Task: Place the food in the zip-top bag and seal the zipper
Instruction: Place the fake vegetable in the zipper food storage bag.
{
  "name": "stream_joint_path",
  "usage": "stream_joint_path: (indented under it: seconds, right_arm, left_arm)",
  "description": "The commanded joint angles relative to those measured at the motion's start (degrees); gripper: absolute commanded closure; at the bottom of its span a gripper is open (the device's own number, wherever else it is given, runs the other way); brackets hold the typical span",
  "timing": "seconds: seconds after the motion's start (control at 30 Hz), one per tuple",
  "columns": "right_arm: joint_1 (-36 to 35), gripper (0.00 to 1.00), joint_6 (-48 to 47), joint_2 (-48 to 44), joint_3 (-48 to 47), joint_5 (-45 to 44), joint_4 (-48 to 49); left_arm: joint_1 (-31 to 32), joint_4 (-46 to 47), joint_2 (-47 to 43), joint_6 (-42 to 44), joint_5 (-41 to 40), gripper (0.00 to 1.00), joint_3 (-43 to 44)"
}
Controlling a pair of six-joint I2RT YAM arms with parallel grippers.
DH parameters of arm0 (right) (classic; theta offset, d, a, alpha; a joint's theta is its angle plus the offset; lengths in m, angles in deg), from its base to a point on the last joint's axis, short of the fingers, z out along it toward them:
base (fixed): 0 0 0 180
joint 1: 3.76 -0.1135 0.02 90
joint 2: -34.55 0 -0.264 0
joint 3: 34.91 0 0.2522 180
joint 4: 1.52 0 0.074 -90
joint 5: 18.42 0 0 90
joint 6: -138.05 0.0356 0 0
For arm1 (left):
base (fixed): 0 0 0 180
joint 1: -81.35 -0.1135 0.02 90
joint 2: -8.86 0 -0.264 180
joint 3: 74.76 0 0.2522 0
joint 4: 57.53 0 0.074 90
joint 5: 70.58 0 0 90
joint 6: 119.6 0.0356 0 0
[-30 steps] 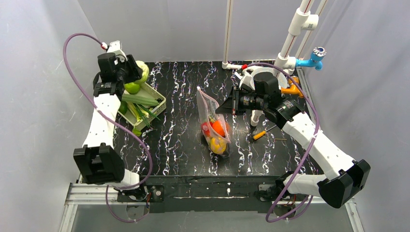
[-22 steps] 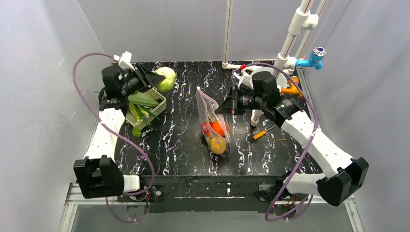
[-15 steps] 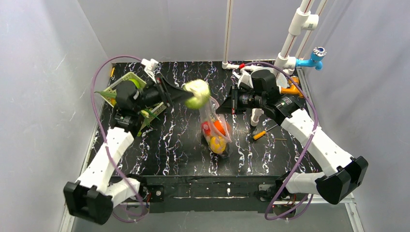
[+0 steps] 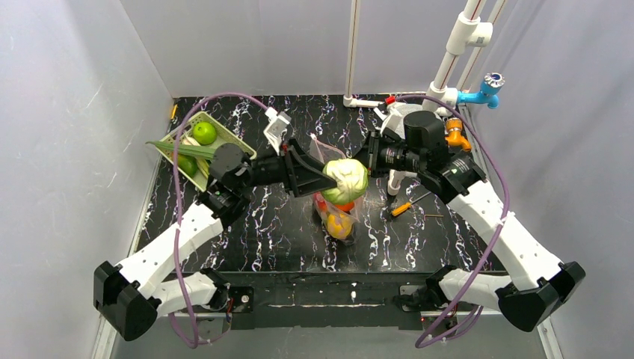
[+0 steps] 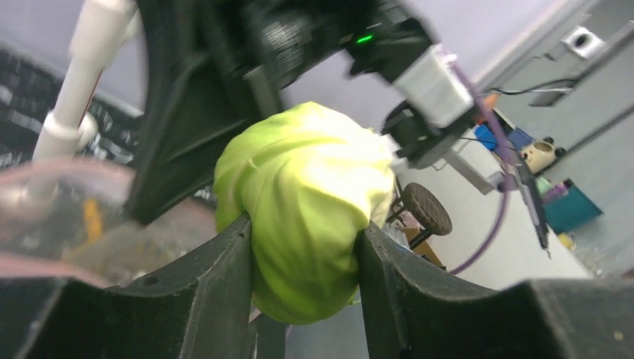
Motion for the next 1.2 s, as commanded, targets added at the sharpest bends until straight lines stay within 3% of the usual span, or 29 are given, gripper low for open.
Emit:
stream_joint_path:
  seconds: [0.0,0.17,0.33,0.5,0.8,1.17]
  right_arm:
    - [0.3,0.99,2.7,-3.4,1.8,-0.8,4.1]
    - [0.3,0.99,3.0,-5.2,0.7,-3.0,3.1]
    - [0.3,0.99,2.2,-5.0,0.2,-2.9,2.4]
    - [0.3,0.99,2.7,-4.5,-0.1,-0.5,4.4]
    - [-0.5,0.99,6.2,-3.5,0.7,3.2,10.6]
    - [-0.6,0.99,6.3,-3.4,1.0,3.7,10.8]
  left_arm:
    - [1.6,-8.5,-1.9,8.3,-8.8,0.74,-3.1]
    - [2.8,-30.9,-6.2,17.5,-23.1,0.76,-3.4]
    - [2.9,-37.5,-9.6,15.7,-30.5,0.77,-4.3]
    - [2.9,-49.4,-7.1,19.8,-36.2,0.73,3.8]
    - [2.9,-53.9,4.1,22.2,-33.5,0.67,16.7]
    - [2.9,-57.5,9.1,21.3,-32.2,0.52,21.7]
